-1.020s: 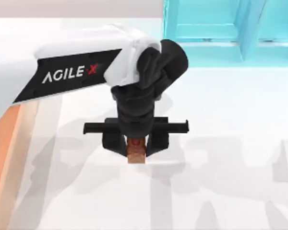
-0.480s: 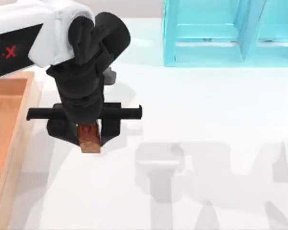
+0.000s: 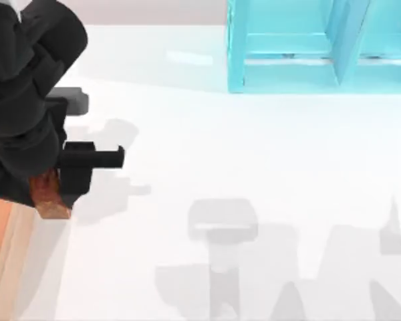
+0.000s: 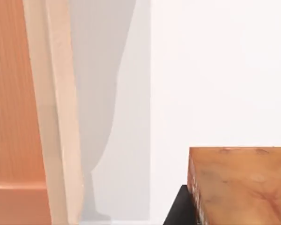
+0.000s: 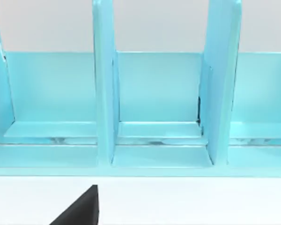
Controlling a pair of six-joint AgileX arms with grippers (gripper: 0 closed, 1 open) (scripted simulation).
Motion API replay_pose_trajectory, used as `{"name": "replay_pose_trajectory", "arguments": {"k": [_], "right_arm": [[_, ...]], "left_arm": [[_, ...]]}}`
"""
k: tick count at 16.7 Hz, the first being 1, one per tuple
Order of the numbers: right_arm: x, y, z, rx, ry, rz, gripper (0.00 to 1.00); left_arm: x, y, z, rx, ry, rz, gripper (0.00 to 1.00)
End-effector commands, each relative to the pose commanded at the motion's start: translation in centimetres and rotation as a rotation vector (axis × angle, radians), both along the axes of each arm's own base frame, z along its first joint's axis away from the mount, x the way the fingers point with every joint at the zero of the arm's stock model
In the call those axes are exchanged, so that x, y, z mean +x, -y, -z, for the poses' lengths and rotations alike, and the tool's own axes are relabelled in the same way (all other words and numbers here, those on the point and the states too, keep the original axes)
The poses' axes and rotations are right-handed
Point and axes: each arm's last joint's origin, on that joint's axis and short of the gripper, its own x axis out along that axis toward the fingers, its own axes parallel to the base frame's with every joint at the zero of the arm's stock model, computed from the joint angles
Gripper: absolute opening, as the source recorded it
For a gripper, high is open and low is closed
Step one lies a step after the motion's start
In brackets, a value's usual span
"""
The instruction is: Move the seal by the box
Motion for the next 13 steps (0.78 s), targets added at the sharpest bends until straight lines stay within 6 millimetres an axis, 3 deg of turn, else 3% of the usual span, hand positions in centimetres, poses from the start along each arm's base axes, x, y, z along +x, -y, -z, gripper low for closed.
{"name": "replay_pose_trajectory", "arguments": {"k": [3, 8, 13], "right_arm": [[0.0, 0.0, 0.0, 0.0, 0.0, 0.0, 1.0], [0.0, 0.0, 0.0, 0.0, 0.0, 0.0, 1.0], [0.0, 0.0, 0.0, 0.0, 0.0, 0.0, 1.0]], "left_arm": [[-1.2, -1.8, -0.6, 0.005, -0.01, 0.0, 0.0], [-1.2, -1.7, -0.5, 0.006, -0.009, 0.005, 0.0], [-1.0, -1.8, 3.2, 0.004, -0.004, 0.001, 0.0]]}}
